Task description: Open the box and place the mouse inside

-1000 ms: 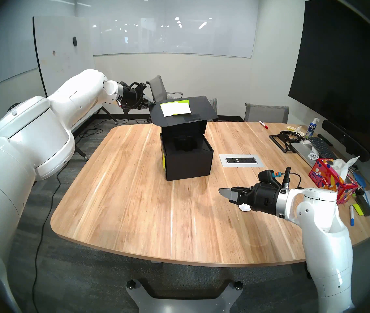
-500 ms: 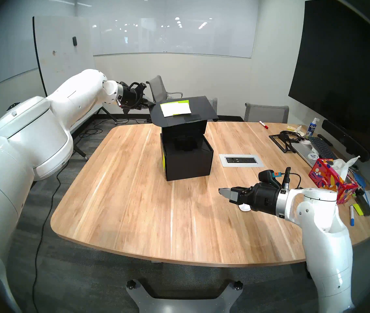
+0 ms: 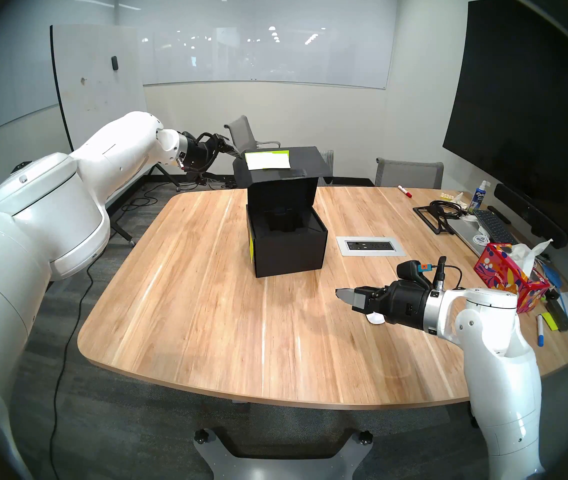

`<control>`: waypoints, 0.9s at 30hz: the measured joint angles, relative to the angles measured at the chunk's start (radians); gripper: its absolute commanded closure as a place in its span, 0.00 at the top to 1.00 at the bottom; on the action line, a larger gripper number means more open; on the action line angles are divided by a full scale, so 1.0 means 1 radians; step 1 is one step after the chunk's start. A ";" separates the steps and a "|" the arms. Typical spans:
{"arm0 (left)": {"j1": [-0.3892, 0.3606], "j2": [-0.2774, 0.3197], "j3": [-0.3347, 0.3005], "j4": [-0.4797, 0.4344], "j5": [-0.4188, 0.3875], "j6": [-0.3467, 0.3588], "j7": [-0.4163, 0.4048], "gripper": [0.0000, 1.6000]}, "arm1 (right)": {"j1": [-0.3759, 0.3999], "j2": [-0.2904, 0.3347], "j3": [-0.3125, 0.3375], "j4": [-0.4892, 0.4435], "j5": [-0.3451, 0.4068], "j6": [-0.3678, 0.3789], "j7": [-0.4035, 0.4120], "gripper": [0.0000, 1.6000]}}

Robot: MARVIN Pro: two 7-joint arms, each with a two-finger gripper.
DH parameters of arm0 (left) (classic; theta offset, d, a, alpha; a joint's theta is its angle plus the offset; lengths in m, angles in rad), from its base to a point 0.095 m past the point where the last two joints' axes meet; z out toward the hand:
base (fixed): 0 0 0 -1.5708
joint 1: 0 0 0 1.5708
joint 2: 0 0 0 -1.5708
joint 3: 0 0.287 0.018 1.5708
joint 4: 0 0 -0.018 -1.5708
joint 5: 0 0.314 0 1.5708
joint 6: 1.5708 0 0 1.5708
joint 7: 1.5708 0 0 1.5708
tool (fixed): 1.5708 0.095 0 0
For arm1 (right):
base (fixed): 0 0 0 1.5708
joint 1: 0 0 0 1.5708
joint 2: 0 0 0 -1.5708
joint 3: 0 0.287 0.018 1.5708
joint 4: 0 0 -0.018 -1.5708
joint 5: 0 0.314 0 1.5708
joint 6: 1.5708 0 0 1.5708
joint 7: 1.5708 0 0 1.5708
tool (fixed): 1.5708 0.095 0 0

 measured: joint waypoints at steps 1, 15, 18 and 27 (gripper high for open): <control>0.001 0.001 0.001 -0.001 -0.003 0.000 0.000 1.00 | 0.000 0.000 0.000 0.000 0.000 0.000 0.000 1.00; 0.004 0.043 0.013 -0.039 -0.031 0.000 -0.030 1.00 | 0.000 0.000 0.000 0.000 0.000 0.000 0.000 1.00; 0.005 0.065 0.023 -0.067 -0.032 0.000 -0.054 1.00 | 0.000 0.000 0.000 0.000 0.000 0.000 0.001 1.00; 0.004 0.143 0.081 -0.177 -0.022 0.000 -0.133 1.00 | 0.000 0.000 0.000 0.001 0.000 0.000 0.001 1.00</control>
